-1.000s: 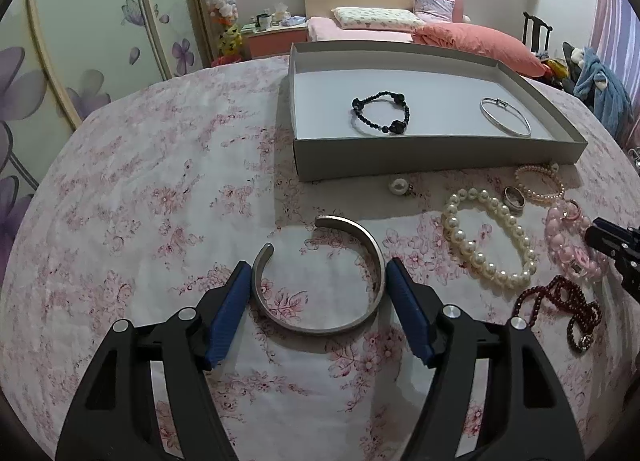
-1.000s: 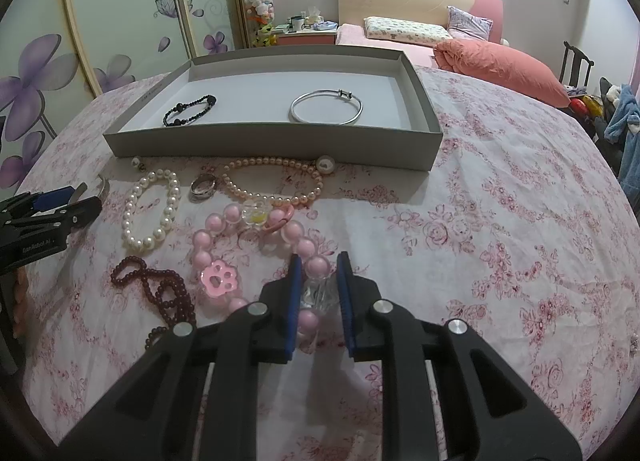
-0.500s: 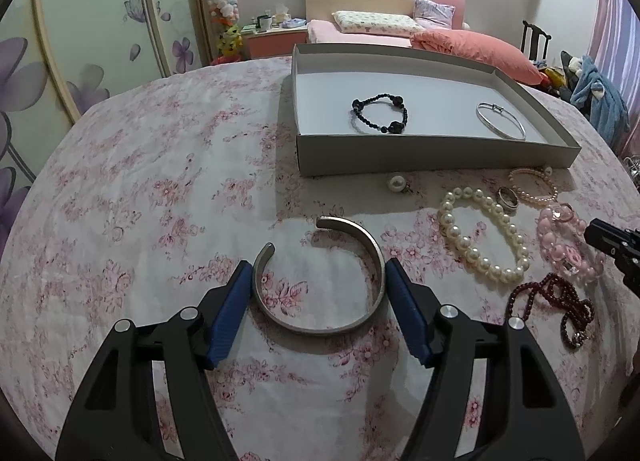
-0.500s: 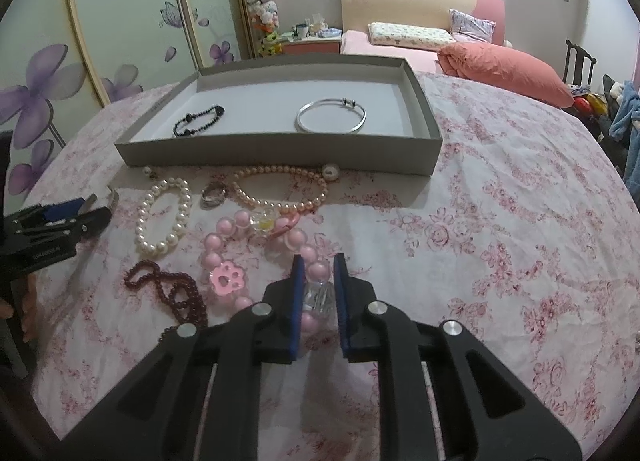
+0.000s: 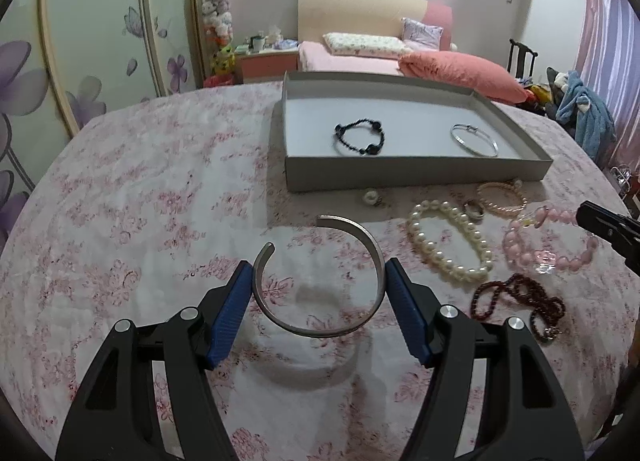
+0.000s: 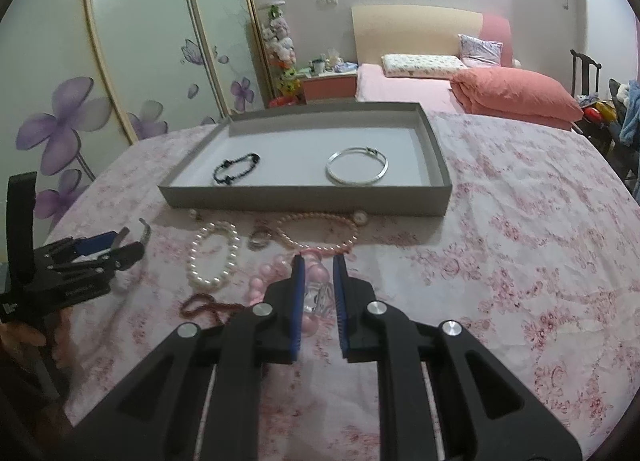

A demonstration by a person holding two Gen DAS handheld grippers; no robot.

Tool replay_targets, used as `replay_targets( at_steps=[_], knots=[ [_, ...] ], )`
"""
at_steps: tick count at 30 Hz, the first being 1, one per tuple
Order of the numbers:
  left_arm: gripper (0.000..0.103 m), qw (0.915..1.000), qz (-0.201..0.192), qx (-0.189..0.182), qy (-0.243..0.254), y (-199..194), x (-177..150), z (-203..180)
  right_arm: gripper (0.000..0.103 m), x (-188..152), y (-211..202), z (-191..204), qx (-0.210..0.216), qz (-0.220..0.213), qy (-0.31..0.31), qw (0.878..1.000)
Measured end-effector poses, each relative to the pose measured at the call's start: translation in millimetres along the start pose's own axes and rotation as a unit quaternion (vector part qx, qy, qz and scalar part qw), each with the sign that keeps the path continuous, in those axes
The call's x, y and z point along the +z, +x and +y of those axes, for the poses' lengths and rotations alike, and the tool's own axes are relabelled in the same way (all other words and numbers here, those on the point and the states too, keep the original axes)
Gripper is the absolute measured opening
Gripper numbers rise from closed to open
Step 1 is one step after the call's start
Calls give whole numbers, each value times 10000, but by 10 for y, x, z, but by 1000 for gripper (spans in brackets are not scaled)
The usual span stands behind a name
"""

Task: Organize jewelry
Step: 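Grasp the silver open cuff with the left gripper while the right gripper grasps the pink beaded bracelet, then lift the silver cuff with the left gripper while the right gripper carries the pink bracelet toward the tray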

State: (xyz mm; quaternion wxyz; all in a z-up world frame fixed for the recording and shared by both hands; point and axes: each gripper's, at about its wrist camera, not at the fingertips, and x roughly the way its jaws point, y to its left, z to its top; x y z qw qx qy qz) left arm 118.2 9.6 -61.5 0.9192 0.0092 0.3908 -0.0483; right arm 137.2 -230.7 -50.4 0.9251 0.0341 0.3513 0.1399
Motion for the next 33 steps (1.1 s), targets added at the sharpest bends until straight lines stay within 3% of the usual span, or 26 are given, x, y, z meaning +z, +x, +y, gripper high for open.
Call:
replay_targets(
  at_steps=[16, 18, 19, 25, 27, 30, 33],
  knots=[
    [67, 9981, -594, 39, 161, -261, 26, -177, 14, 99, -242, -21, 127, -520, 350, 9980],
    [67, 9977, -663, 36, 167, -289, 25, -192, 1, 107, -264, -22, 173, -603, 402, 9972],
    [67, 9972, -718, 56, 182, -307, 27, -210, 1, 114, -284, -23, 187, -662, 441, 9967],
    [67, 9967, -760, 33, 285, -308, 9, -292, 2, 97, -156, -27, -9, -336, 261, 9991],
    [67, 9968, -743, 28, 288, -300, -7, -290, 6, 61, -126, -73, -164, -191, 223, 9994],
    [67, 9970, -724, 31, 263, -284, -14, -271, 51, -10, -74, -191, -395, 148, 100, 9991],
    [67, 9972, -713, 54, 227, -277, -14, -244, 51, -82, 14, -310, -629, 475, 23, 9969]
  ],
)
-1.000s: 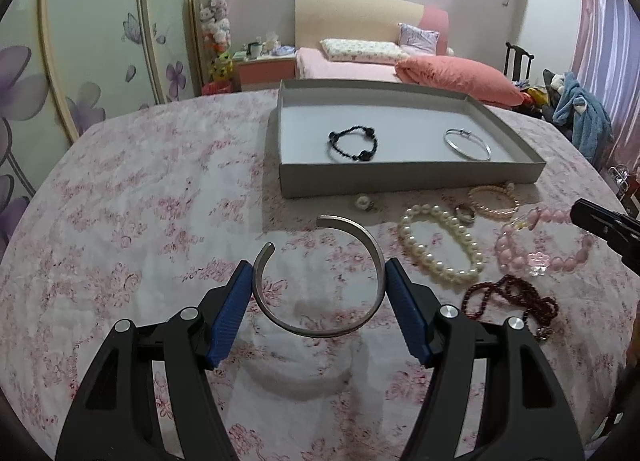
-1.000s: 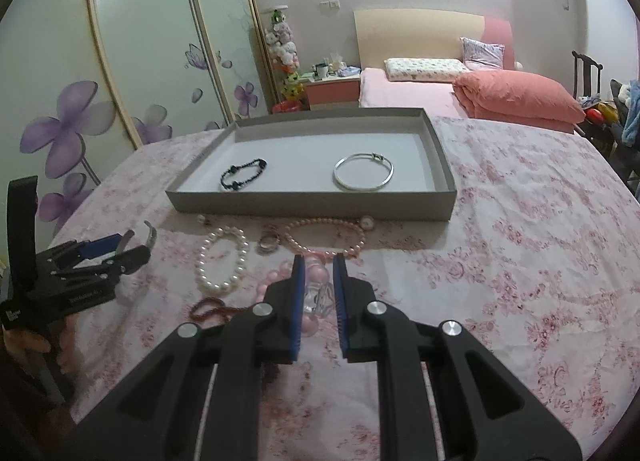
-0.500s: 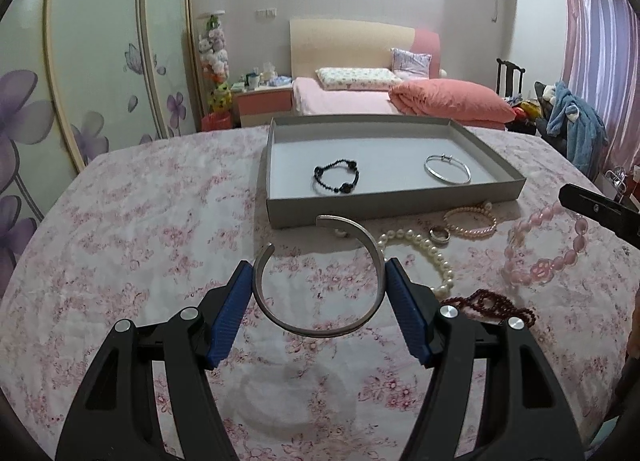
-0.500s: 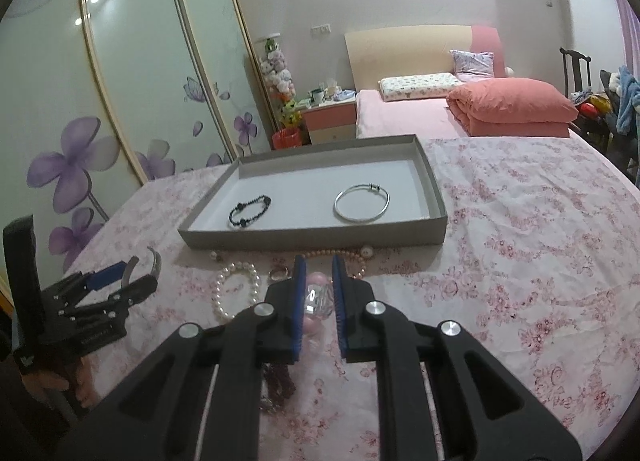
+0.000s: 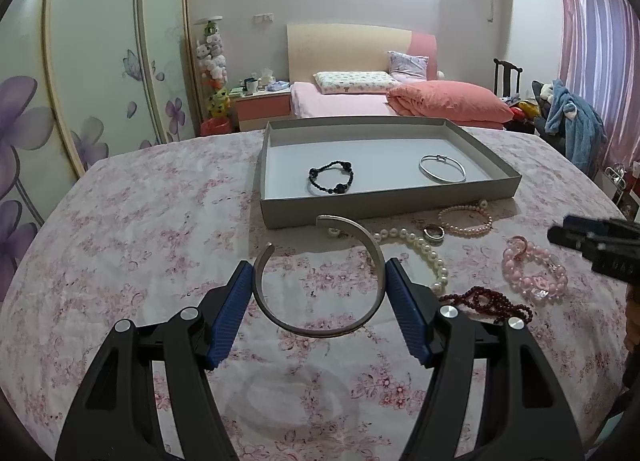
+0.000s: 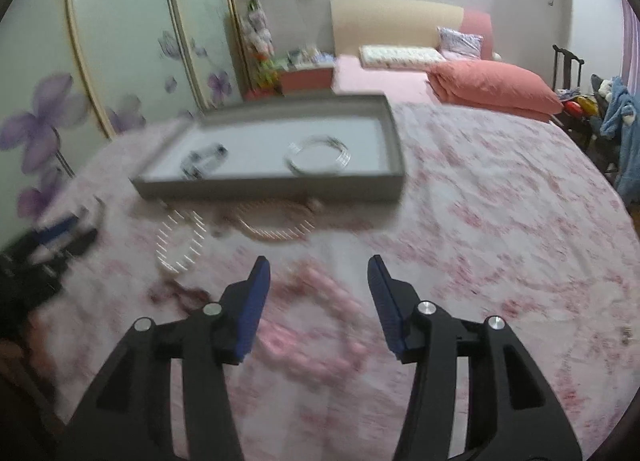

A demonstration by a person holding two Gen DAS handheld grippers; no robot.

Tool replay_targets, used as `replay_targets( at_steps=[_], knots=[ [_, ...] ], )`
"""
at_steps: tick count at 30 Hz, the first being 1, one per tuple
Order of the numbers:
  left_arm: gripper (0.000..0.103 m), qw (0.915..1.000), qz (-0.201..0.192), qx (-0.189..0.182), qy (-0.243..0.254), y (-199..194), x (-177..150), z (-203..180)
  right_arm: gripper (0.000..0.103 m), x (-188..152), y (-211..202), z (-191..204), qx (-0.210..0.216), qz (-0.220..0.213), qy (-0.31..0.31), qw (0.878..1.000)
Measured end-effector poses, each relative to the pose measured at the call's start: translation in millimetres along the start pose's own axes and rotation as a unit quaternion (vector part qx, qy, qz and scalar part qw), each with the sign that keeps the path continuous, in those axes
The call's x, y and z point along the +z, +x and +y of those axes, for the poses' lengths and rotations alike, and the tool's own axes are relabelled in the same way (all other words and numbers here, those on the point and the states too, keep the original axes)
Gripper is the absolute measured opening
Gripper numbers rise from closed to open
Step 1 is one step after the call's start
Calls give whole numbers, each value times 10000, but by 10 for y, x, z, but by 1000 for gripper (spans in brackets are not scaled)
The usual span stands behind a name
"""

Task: Organize jewelry
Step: 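Lift the silver cuff with the left gripper while the right gripper carries the pink bracelet toward the tray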

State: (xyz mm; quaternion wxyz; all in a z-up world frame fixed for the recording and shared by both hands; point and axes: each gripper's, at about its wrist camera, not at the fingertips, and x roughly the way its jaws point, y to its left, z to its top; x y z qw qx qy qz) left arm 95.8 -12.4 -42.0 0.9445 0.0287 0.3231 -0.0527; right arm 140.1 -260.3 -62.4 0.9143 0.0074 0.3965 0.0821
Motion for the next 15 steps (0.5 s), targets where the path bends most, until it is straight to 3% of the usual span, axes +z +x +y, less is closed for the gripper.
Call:
replay_targets(
  at_steps=[3, 8, 9, 10, 15],
  knots=[
    [67, 10000, 0, 20, -2, -1, 0, 12, 51, -58, 171, -78, -47, 428, -92, 9990],
    [67, 10000, 14, 41, 1, -6, -3, 17, 49, -116, 308, -18, -126, 595, -383, 9974],
    [67, 10000, 19, 40, -4, -5, 0, 15, 42, -107, 319, 2, -142, 578, -448, 9972],
    [67, 10000, 17, 36, -3, -5, -1, 18, 20, -100, 323, 5, -109, 577, -449, 9973],
    [67, 10000, -7, 44, -28, -10, 0, 26, 13, -111, 300, 0, -220, 556, -373, 9975]
  ],
)
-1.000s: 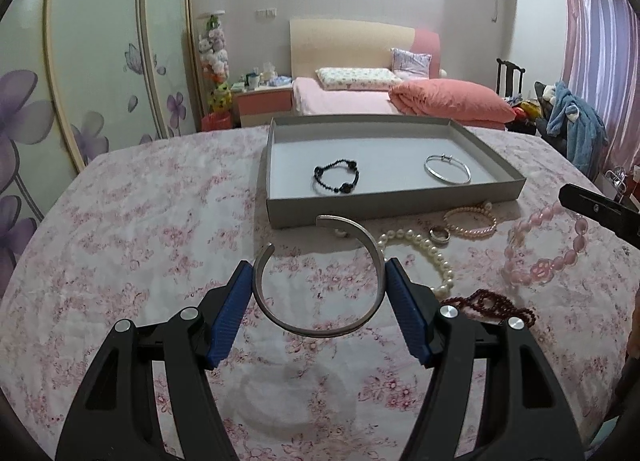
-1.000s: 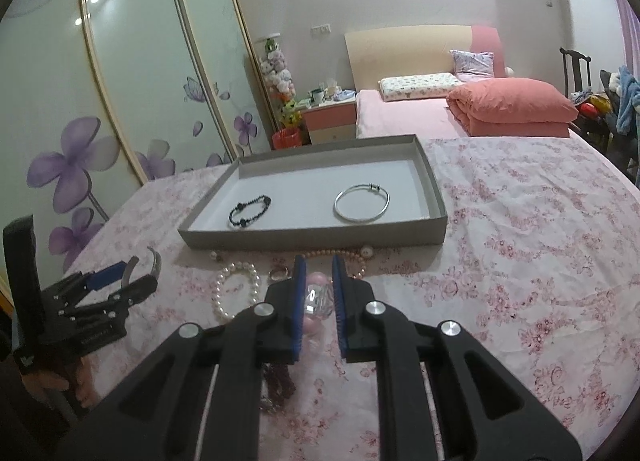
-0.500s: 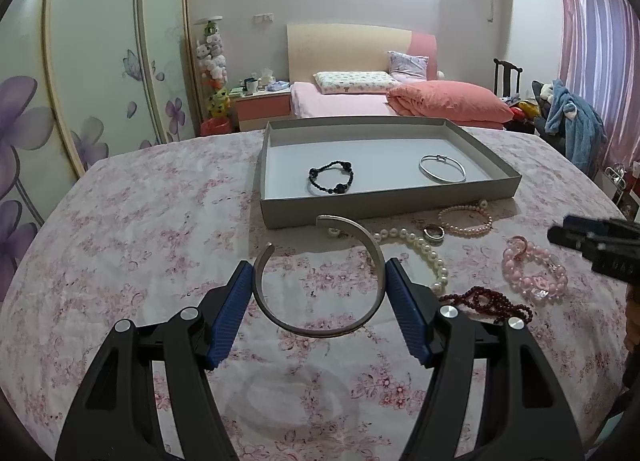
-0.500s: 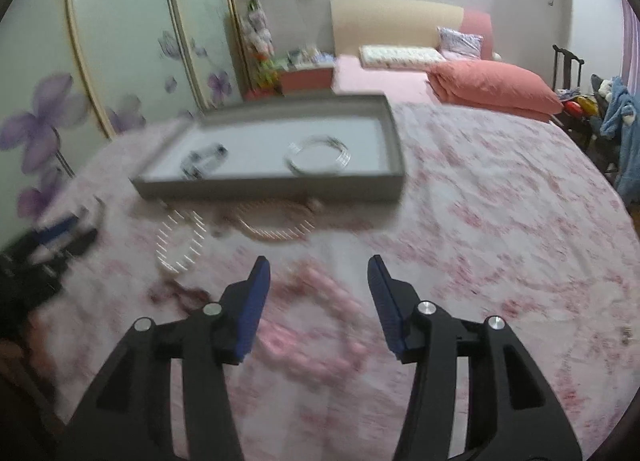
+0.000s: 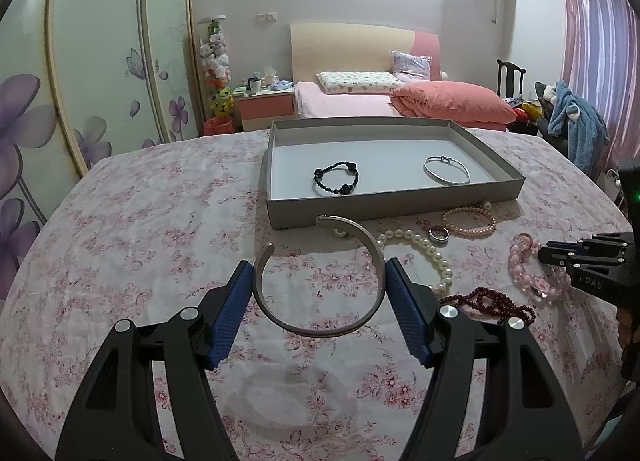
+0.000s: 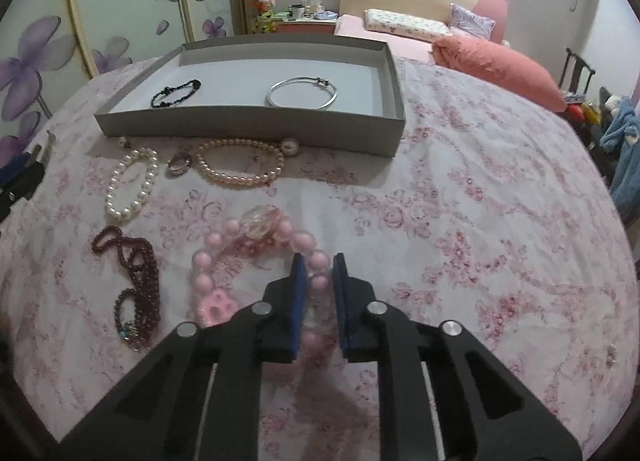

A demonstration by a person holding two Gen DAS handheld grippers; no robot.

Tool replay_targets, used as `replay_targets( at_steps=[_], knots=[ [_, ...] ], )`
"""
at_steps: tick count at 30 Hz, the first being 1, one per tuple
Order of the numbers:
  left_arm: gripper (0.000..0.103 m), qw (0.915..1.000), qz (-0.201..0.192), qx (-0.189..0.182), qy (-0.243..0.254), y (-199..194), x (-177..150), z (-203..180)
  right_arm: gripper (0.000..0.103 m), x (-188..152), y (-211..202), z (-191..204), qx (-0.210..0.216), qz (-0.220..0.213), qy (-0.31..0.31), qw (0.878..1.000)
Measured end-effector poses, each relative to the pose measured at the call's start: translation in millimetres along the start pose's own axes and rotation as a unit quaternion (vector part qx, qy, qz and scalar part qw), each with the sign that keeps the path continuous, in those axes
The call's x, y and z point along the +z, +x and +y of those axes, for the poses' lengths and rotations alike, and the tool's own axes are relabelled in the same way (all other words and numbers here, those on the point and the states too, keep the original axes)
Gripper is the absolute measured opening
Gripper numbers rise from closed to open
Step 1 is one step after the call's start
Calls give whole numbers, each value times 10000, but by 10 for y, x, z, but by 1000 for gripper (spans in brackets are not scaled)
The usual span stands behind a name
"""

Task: Organize jewelry
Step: 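Lift the silver cuff with the left gripper while the right gripper carries the pink bracelet toward the tray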

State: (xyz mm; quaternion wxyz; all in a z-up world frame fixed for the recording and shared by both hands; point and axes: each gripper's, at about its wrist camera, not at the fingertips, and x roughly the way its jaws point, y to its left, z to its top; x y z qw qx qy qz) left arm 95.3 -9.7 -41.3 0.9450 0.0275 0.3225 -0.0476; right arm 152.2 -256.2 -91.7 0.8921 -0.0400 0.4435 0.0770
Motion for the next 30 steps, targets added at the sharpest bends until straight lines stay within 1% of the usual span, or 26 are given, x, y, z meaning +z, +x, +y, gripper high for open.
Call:
replay_targets(
  at_steps=[3, 9, 14, 17, 19, 24, 30],
  knots=[
    [67, 10000, -9, 1, -18, -8, 1, 4, 13, -20, -109, -111, 277, -277, 455, 9982],
    [67, 10000, -64, -16, -64, -52, 6, 11, 13, 21, -388, -197, 688, -858, 928, 9896],
    [67, 9999, -91, -49, -74, -84, 6, -7, 13, 6, -513, -208, 1026, -1082, 1183, 9817],
    [67, 9999, -107, -64, -91, -100, 12, -9, 13, 5, -547, -235, 1355, -1176, 1410, 9736],
    [67, 9998, -133, -79, -112, -117, 17, -12, 13, 13, -577, -239, 1477, -1256, 1523, 9691],
    [67, 9997, -206, -91, -130, -151, 19, -30, 13, 20, -676, -183, 1385, -1503, 1493, 9674],
    [67, 9995, -280, -97, -88, -183, 16, -75, 13, 16, -712, -59, 1105, -1599, 1208, 9735]
  ],
)
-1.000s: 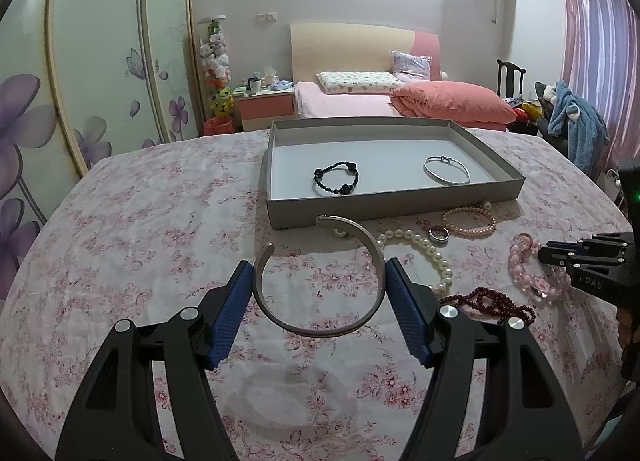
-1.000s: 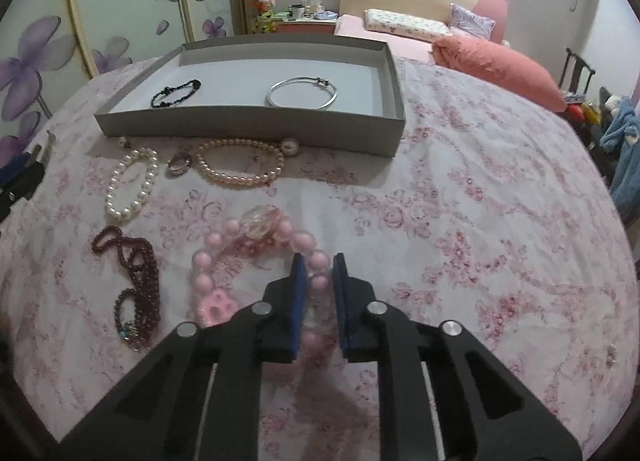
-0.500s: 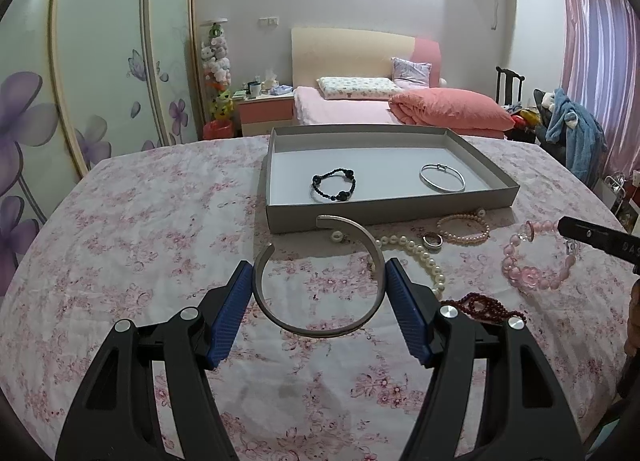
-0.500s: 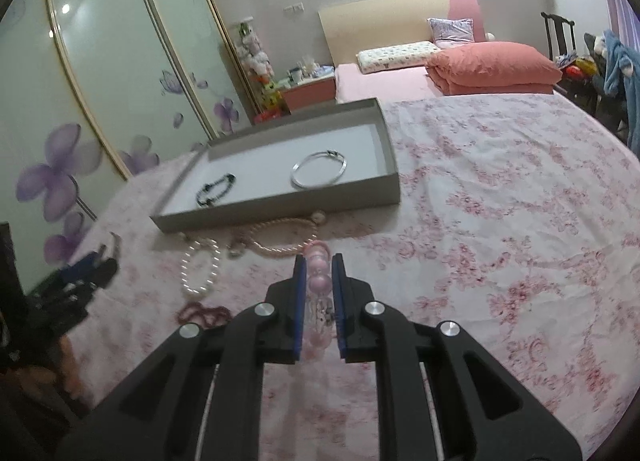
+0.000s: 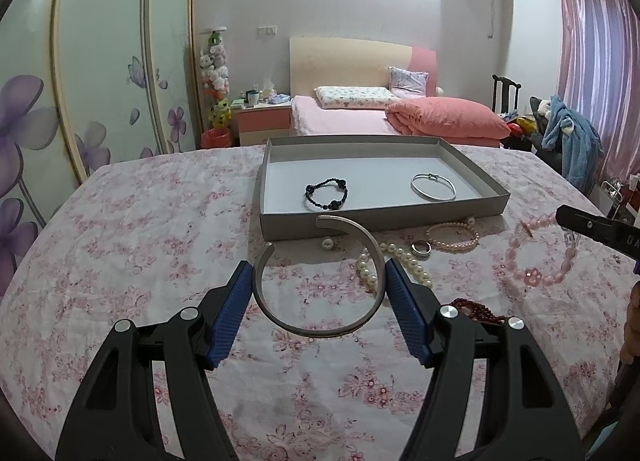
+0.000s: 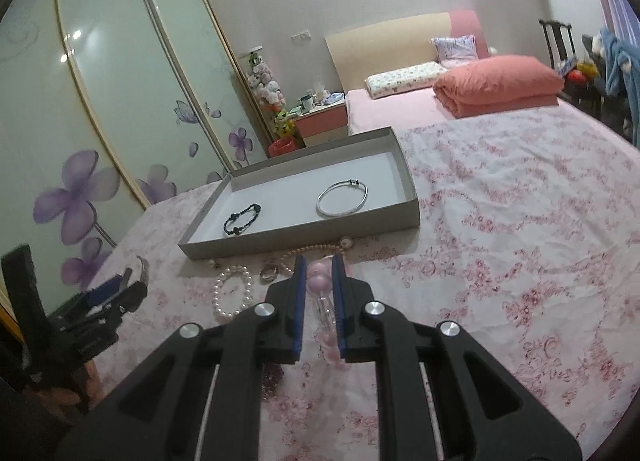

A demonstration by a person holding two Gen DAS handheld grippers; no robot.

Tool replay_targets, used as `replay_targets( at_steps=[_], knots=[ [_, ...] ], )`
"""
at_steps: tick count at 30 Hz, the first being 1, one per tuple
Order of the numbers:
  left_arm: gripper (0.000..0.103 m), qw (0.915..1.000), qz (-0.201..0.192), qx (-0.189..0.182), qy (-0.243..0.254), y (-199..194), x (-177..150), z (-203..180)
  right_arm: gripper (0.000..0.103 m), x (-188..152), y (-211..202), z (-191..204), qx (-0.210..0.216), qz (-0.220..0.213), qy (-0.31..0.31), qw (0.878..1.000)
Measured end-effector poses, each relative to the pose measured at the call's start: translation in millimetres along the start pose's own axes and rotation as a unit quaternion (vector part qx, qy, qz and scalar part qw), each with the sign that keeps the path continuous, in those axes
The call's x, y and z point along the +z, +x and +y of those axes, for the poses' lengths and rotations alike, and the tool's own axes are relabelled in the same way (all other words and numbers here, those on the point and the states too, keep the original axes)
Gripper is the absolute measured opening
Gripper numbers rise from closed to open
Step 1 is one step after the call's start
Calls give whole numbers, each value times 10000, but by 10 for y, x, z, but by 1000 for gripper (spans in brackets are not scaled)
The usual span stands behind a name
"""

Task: Organize jewelry
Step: 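Lift the silver cuff with the left gripper while the right gripper carries the pink bracelet toward the tray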

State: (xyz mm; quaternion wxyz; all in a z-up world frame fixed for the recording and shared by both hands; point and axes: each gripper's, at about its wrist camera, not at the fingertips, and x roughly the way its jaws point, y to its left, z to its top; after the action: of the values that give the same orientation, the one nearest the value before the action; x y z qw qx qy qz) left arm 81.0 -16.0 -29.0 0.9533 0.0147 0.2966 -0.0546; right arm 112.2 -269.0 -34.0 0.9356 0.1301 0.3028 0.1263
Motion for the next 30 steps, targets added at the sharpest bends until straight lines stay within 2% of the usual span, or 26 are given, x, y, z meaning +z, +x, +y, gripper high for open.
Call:
replay_targets(
  at_steps=[16, 30],
  knots=[
    [67, 9987, -471, 156, 106, -176, 54, -115, 13, 78, -202, 249, -201, -565, -354, 9976],
    [67, 9972, -716, 67, 183, -216, 175, -217, 13, 195, -328, 461, -230, -923, -629, 9935]
  ],
)
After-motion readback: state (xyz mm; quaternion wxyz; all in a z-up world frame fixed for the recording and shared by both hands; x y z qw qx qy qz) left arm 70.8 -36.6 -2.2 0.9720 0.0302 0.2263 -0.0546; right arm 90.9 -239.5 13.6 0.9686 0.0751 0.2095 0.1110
